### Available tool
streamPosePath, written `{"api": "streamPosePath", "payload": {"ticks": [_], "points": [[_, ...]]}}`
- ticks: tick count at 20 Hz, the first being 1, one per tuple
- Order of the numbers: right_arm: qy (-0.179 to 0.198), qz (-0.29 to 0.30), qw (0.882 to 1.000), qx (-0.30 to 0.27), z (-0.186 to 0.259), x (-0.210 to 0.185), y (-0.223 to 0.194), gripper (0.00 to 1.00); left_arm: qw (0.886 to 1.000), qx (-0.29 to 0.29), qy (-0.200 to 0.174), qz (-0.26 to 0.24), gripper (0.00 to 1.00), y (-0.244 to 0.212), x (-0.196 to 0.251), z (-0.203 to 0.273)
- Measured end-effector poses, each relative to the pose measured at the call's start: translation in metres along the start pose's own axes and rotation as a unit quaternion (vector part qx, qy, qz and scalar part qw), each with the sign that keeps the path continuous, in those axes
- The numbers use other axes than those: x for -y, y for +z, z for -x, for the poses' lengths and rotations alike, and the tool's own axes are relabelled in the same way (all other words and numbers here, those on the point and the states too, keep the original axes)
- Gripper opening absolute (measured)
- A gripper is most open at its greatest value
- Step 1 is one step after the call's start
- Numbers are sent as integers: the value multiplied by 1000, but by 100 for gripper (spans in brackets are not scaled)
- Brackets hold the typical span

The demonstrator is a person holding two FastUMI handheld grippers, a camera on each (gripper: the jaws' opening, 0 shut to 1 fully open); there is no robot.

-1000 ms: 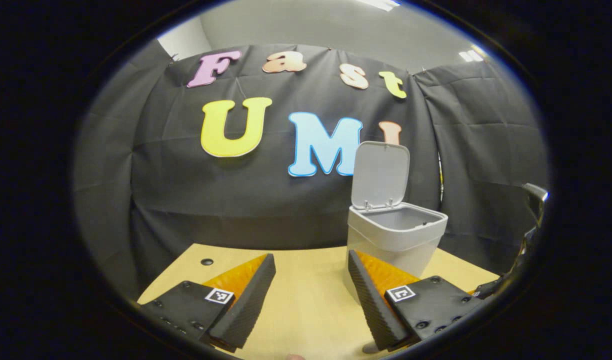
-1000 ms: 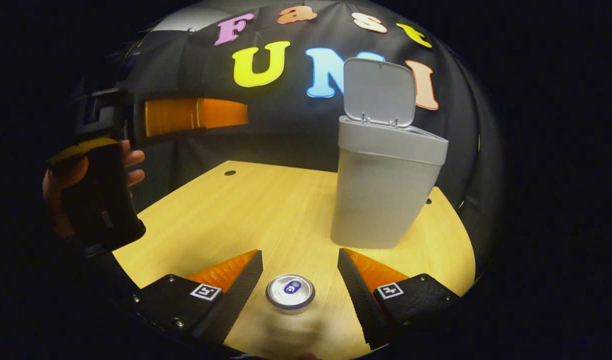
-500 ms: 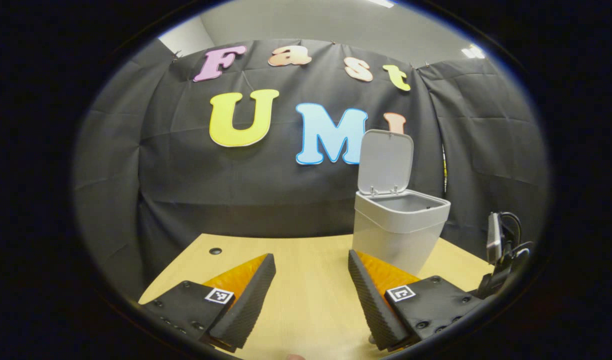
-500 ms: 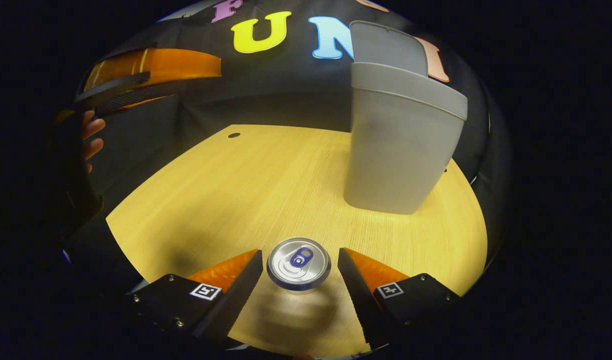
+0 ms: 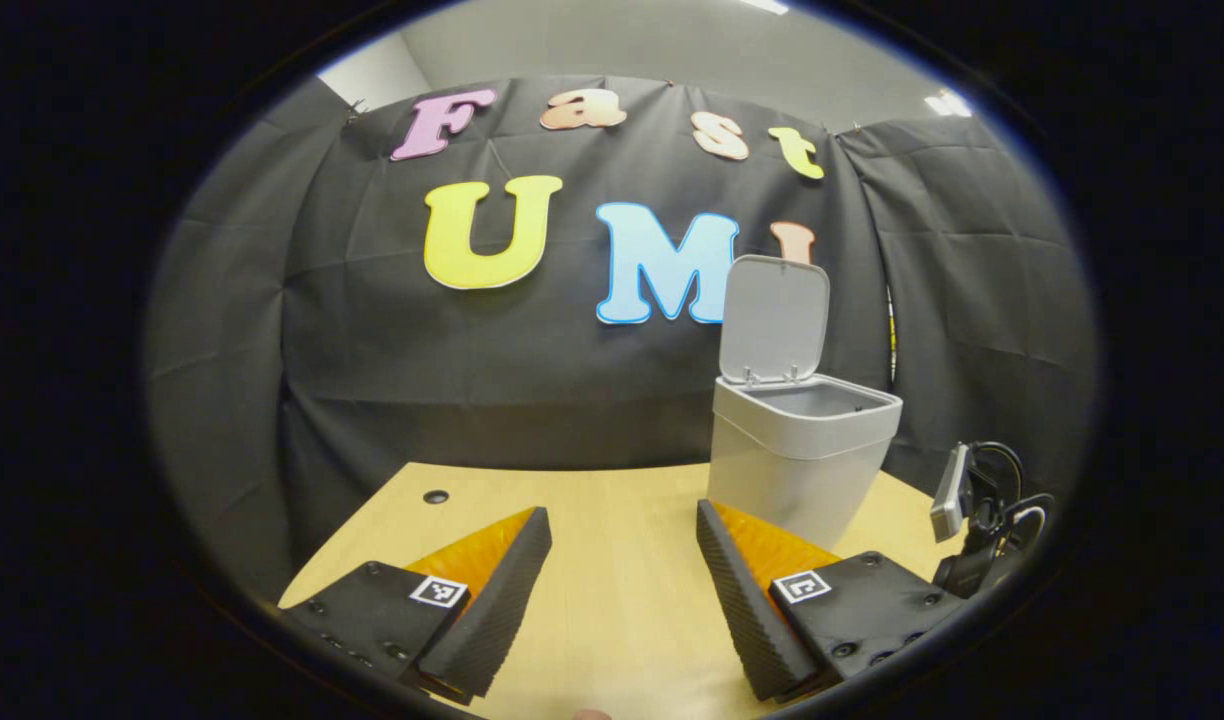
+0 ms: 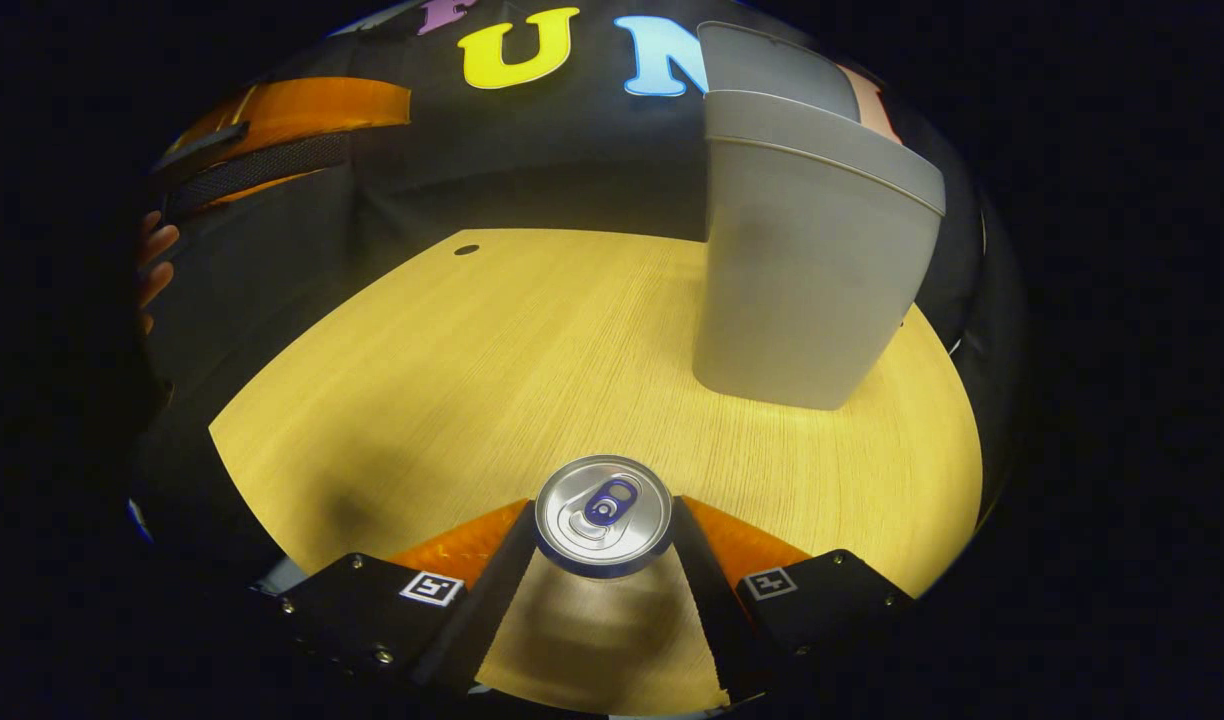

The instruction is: Press the lid of the desktop garbage bin to open it, pick up the crumpled paper on the desktop and throw it into the bin, then pick up the pop can on the desktop and drop it into the bin, and finally close the garbage bin lid.

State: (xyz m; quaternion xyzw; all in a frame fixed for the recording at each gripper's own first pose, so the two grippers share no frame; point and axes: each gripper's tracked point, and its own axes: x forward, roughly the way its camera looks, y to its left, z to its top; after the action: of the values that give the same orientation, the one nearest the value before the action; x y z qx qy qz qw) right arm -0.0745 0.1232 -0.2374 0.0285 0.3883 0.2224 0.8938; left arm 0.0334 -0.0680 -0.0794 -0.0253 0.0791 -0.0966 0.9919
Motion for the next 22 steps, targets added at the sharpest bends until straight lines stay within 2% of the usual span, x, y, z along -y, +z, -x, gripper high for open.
{"api": "streamPosePath", "payload": {"ticks": [2,5,6,7,12,13,14,15,16,17,18,19,22], "points": [[7,1,1000,1,0,-1,1,85,1000,-3,-2,-2,92,-1,2,-3],[9,2,1000,9,3,0,6,85,1000,-6,-5,-4,95,-2,4,-2],[9,1,1000,12,5,1,7,85,1000,-6,-5,-5,100,-2,4,-1],[9,-1,1000,15,7,2,9,85,1000,-6,-5,-7,95,-2,4,-1],[6,0,999,52,21,13,34,85,1000,-6,-5,-9,95,-1,2,-1],[4,0,998,61,25,17,42,85,1000,-7,-5,-7,95,-2,2,0],[3,-1,997,72,28,20,49,85,1000,-8,-5,-6,100,-3,2,-1],[2,-4,997,82,33,23,58,85,1000,-9,-5,-4,100,-3,3,0],[1,-9,996,94,37,25,67,85,1000,-10,-6,-3,95,-3,3,-1],[2,-13,994,107,42,28,78,85,1000,-11,-5,-2,100,-4,2,-1],[3,-17,993,121,46,30,89,84,1000,-11,-5,-1,100,-4,2,-1],[4,-20,991,133,52,33,100,84,1000,-11,-5,0,95,-5,2,-1],[3,-24,986,163,62,41,125,84,1000,-10,-2,0,96,-3,0,-1]]}}
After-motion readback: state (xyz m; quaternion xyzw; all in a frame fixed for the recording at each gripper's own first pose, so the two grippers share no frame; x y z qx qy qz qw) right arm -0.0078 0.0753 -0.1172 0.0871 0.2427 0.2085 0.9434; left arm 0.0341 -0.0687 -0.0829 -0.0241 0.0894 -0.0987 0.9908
